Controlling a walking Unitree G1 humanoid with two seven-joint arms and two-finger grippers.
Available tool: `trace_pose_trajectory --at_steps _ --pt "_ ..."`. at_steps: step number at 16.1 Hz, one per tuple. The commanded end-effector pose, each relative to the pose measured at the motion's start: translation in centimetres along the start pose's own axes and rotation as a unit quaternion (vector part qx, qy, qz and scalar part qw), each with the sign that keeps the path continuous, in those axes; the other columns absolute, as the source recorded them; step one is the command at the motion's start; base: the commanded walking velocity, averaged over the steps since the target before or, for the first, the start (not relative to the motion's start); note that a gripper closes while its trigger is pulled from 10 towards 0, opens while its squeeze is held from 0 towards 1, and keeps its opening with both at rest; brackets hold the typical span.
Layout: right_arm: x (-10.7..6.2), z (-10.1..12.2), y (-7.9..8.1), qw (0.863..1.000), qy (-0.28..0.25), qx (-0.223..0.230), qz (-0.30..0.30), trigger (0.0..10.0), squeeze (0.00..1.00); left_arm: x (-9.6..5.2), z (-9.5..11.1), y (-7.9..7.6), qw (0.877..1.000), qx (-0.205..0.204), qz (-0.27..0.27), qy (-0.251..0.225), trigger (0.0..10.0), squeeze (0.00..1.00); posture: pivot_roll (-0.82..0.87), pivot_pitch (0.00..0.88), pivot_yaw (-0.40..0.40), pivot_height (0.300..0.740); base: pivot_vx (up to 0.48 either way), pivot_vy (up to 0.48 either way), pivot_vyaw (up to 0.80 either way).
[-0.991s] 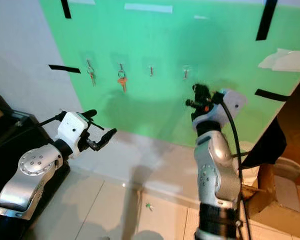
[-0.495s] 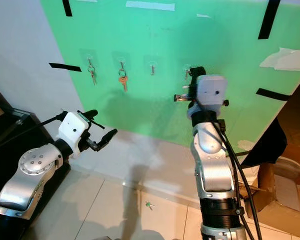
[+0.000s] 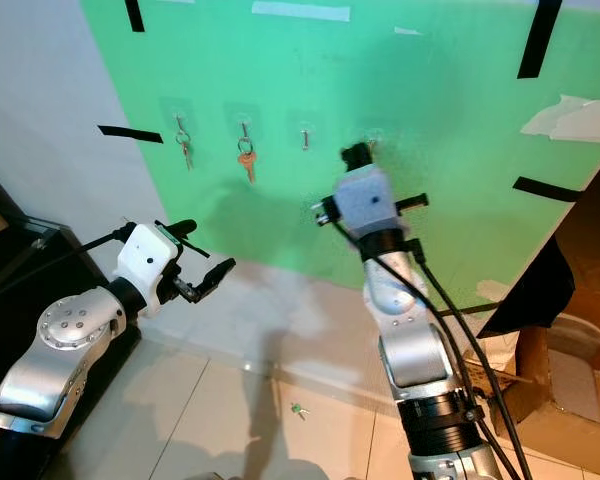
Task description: Hang keys on a hook
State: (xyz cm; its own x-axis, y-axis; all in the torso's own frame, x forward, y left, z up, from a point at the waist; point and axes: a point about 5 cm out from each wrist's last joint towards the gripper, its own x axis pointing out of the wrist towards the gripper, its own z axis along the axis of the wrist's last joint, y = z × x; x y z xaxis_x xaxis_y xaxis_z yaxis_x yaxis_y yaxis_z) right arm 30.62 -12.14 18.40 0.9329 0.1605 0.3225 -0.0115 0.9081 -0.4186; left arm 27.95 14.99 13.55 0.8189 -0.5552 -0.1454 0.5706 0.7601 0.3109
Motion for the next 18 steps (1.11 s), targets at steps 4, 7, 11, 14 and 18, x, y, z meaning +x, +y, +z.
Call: trace_pose_trajectory --at_steps 4,7,11,14,18 --pt "1.0 -0.1 -1.0 0.995 -0.001 -0.083 -0.046 10.0 0.0 0.1 0.6 0.2 1.0 0.014 -0.001 -0.003 10.0 0.18 -0.06 0.0 0.055 0.74 0.0 0.0 0.0" --pt "1.1 -0.3 -1.7 0.992 0.0 -0.106 -0.073 10.0 0.0 0.1 0.5 0.1 1.0 0.014 -0.001 -0.003 10.0 0.18 -0.06 0.0 0.054 0.74 0.0 0.0 0.0" --pt "1.0 -0.8 -1.2 0.991 0.002 -0.119 -0.06 10.0 0.0 0.1 0.5 0.0 1.0 0.012 -0.002 -0.003 10.0 0.18 -0.06 0.0 0.052 0.74 0.0 0.0 0.0" --pt "0.9 -1.1 -0.1 0.995 0.01 -0.092 -0.035 10.0 0.0 0.1 0.5 0.0 1.0 0.011 -0.003 -0.003 10.0 0.18 -0.06 0.0 0.051 0.74 0.0 0.0 0.0" --pt "1.0 -1.6 -0.2 0.995 0.025 -0.086 -0.041 10.0 0.0 0.1 0.5 -0.1 1.0 0.011 -0.003 -0.003 10.0 0.18 -0.06 0.0 0.049 0.74 0.0 0.0 0.0"
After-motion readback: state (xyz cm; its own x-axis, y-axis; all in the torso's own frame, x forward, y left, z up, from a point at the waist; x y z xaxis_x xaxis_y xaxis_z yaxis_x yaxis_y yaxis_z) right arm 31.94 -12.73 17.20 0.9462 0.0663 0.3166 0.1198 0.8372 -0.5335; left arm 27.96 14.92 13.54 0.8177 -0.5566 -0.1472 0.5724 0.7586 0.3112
